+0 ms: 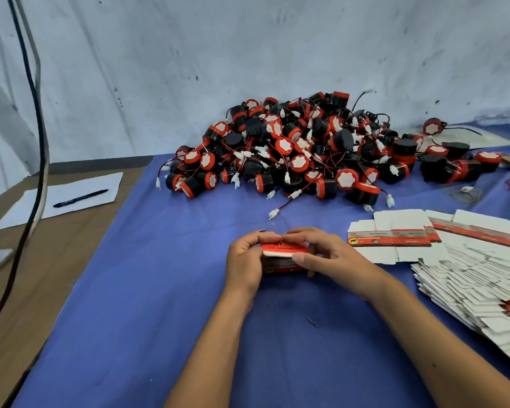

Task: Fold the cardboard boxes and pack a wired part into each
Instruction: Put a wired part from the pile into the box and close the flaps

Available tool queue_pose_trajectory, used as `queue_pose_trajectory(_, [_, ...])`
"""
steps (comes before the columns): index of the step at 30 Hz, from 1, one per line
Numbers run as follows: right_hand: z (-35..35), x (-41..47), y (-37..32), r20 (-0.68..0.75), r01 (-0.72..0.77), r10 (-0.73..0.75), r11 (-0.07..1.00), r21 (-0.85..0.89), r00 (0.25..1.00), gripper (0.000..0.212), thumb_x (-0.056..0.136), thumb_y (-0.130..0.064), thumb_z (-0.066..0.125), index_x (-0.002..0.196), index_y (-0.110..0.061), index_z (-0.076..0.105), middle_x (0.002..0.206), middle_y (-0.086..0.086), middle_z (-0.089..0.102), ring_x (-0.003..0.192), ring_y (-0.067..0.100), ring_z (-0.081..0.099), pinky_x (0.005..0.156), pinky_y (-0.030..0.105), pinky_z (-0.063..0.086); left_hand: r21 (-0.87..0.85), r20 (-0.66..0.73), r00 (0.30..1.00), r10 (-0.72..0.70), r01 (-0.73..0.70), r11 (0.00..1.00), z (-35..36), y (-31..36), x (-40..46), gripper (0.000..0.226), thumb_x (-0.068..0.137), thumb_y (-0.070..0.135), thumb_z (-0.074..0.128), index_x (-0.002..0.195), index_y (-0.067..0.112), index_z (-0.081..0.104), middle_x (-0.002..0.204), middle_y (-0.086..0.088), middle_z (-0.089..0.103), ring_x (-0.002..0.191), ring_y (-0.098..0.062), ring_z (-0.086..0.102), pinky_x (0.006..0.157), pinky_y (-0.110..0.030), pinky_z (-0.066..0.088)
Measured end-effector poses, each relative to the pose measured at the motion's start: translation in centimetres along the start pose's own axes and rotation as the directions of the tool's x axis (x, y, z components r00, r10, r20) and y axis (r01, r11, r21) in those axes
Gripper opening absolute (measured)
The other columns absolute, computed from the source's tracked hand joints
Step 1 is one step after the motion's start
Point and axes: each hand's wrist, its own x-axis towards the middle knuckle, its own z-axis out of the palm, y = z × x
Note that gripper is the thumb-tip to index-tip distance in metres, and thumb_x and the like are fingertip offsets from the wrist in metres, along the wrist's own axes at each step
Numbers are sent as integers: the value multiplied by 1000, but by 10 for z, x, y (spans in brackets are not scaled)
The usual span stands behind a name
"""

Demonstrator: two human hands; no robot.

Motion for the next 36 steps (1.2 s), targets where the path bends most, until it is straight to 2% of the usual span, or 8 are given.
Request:
queue_pose_trajectory(2, [4, 0, 0, -52, 41, -45, 995, -89, 998, 40, 84, -48, 77, 123, -39, 73, 132, -18, 57, 95, 8, 66, 77, 25, 54, 8, 92, 996, -20, 19, 1000, -8, 4, -2, 33, 75, 17, 49, 80, 11, 81, 108, -8, 78, 54, -8, 56, 48, -22, 43])
queue_pose_trajectory(4, [8, 2, 3, -148, 101, -141, 964, -247, 979, 37, 82, -38, 84, 118, -37, 75, 124, -17, 61, 105, 6, 64, 84, 23, 53, 79, 181, 983, 25, -40, 996, -16, 2, -5, 26, 80, 28, 62, 91, 12, 80, 115, 0, 77, 63, -10, 58, 53, -23, 46])
queue_pose_trajectory(9, [11, 5, 6, -182, 217, -300, 903, -372, 936, 32, 76, -24, 90, 106, -24, 79, 110, -6, 65, 100, 8, 64, 81, 23, 52, 242, 284, 947, 148, -220, 945, -23, -4, -6, 23, 83, 7, 85, 101, 16, 74, 122, 9, 73, 71, -44, 56, 69, -47, 56])
queue_pose_trajectory(13, [9, 3, 6, -143, 251, -350, 852, -459, 926, 35, 80, -33, 87, 112, -28, 76, 116, -9, 62, 99, 6, 63, 81, 20, 51, 257, 273, 954, 123, -196, 946, -25, -4, -1, 19, 85, 14, 85, 96, 26, 75, 106, 5, 78, 61, -31, 57, 64, -38, 57])
queue_pose_trajectory(17, [8, 0, 9, -90, 242, -380, 737, -631, 921, 42, 86, -35, 81, 127, -30, 72, 131, -10, 60, 107, 14, 65, 89, 35, 55, 328, 279, 954, 111, -203, 922, -29, -7, -2, 37, 83, 19, 86, 112, 36, 69, 96, -16, 73, 63, -32, 63, 73, -53, 61])
queue_pose_trajectory(24, [14, 1, 5, -205, 219, -391, 798, -561, 897, 50, 105, -54, 34, 122, -28, 74, 117, -14, 64, 114, 11, 50, 97, 27, 43, 370, 261, 955, 138, -231, 900, -27, -4, -5, 75, 75, -1, 87, 131, 39, 58, 122, 9, 67, 83, -45, 64, 73, -50, 62])
queue_pose_trajectory(30, [16, 7, 3, -244, 208, -436, 760, -616, 866, 35, 103, -44, 51, 119, -24, 75, 109, -11, 70, 104, 13, 54, 87, 28, 48, 355, 278, 949, 152, -248, 901, -27, -4, -4, 75, 75, 3, 89, 134, 35, 57, 119, 3, 68, 80, -30, 70, 71, -38, 63])
queue_pose_trajectory(36, [16, 3, 7, -281, 215, -373, 859, -464, 884, 25, 91, -36, 74, 113, -26, 80, 113, -10, 70, 110, 10, 59, 84, 27, 53, 369, 250, 952, 174, -260, 892, -26, -6, -3, 70, 75, 4, 88, 131, 35, 59, 114, 3, 70, 78, -46, 61, 72, -53, 59])
